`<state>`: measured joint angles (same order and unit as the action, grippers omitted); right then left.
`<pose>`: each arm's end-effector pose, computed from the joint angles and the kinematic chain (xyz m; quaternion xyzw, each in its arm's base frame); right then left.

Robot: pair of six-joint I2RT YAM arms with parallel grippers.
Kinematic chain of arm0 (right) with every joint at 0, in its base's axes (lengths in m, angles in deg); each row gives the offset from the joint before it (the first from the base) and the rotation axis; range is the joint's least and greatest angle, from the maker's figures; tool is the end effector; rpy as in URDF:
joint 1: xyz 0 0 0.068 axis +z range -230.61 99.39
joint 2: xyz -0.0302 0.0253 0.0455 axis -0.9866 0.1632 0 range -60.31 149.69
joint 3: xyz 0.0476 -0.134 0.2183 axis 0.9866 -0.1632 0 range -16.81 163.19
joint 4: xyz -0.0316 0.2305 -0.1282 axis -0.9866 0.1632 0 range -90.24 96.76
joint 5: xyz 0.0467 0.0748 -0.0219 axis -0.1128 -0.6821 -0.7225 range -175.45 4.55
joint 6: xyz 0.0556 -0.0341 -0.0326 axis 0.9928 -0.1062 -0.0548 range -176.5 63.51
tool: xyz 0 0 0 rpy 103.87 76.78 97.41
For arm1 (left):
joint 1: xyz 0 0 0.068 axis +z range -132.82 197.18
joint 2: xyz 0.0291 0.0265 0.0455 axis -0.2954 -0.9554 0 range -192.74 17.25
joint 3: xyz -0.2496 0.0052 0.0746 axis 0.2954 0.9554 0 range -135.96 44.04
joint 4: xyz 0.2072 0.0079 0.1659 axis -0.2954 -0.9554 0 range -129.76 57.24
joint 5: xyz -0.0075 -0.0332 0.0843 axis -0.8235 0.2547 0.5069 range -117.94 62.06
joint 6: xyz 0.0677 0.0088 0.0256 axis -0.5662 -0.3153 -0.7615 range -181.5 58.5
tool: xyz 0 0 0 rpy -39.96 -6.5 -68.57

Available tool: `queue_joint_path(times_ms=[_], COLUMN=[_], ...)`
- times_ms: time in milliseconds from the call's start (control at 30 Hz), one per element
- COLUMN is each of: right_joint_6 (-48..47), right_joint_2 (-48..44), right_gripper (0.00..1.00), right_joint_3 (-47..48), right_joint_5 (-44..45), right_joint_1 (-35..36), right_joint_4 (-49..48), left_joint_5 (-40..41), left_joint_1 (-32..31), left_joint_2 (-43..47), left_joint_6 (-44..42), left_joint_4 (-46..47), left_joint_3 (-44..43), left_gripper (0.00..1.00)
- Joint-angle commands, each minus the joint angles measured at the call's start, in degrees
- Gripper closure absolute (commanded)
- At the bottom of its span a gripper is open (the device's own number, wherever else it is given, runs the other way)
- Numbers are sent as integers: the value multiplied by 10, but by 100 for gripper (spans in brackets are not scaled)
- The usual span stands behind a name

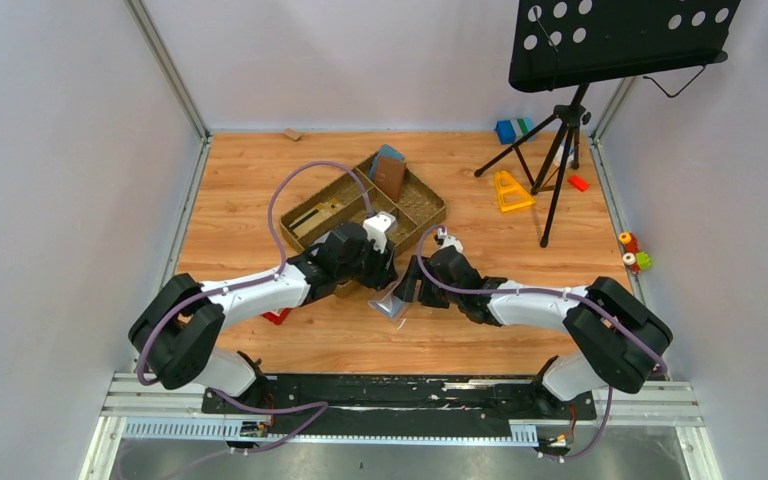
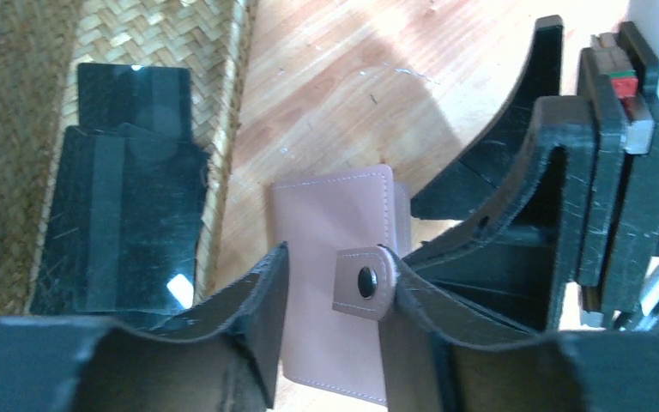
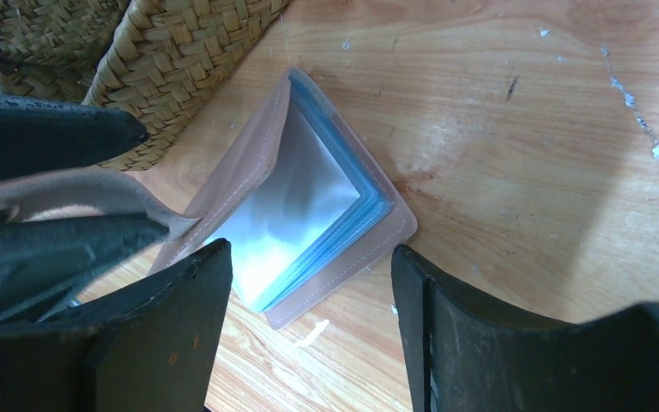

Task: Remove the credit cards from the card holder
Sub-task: Open the card holder at the center of the board.

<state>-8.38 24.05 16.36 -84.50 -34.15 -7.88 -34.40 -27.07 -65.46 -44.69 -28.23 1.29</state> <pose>0.2046 0.2138 0.1140 0.0166 0.9188 0.2845 0.2731 0.2295 -0.2332 0.1707 0.2355 0.8559 -0.2757 0.3688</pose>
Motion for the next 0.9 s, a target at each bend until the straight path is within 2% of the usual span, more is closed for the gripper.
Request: queue_joint_path(times_ms=[0,167,467,533,567,600,867], right_joint_6=[-2,-7,-21,-25,-27,-27,-42], right_joint_2=[-4,13,21,32,39,45,74], right_gripper=[31,30,28,28,28,28,26], right_joint_3=[21,47,58,67,72,77,104], right_joint_5=[-1,-25,-32,-35,-40,-44,-52], right_joint_1=[4,3,3,4,4,4,4], right_joint_4=[-11,3,4,10,11,11,28], left_joint_5=[-48,-33,-17,-33,-41,-50,-45], left_joint_1=[-1,-1,-1,-1,-1,-1,-1], left_joint_2=[26,35,54,61,63,62,11], left_joint_6=[-6,-5,-6,-2,-1,0,-12], left_joint_4=[21,-8,2,16,22,26,-4], left_joint_3=[4,7,52,58,60,60,26], left_gripper=[47,41,37,34,28,25,25])
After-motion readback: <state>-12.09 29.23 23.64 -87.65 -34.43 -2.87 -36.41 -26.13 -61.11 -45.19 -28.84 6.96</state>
